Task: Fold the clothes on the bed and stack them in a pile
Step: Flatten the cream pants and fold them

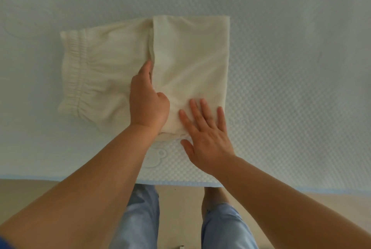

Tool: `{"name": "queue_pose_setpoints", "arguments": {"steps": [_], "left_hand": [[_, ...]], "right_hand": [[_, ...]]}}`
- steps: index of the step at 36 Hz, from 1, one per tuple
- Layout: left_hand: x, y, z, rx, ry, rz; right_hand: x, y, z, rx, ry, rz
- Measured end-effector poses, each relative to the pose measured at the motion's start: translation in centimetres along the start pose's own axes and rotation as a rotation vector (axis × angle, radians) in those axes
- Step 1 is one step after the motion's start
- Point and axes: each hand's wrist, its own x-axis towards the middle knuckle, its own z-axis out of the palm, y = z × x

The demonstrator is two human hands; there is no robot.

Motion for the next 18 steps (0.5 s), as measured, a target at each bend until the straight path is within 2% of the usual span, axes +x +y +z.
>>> {"name": "queue_pose_setpoints", "arguments": {"steps": [5, 10, 13, 16, 18], "left_hand": [[-0.9, 1.3, 0.3, 0.255, -0.002, 0.279], [1.2, 3.8, 2.6, 0.475, -0.271, 0.667], [3.5, 3.7, 4.5, 0.698, -0.378, 0.743], [5.2, 2.3, 5.3, 0.852, -0.425, 0.689], [5.6, 1.6, 5.3, 0.874, -0.399, 0.651]], "right_hand": [[0.0, 0.4, 0.4, -0.022, 0.006, -0.026], [-0.2, 0.8, 0.6, -0.039, 0.003, -0.068], [-0.9, 1.3, 1.2, -0.044, 0.032, -0.082], [-1.6, 1.9, 1.7, -0.092, 0.125, -0.092], [-1.9, 2.3, 2.0, -0.112, 0.167, -0.113]]}}
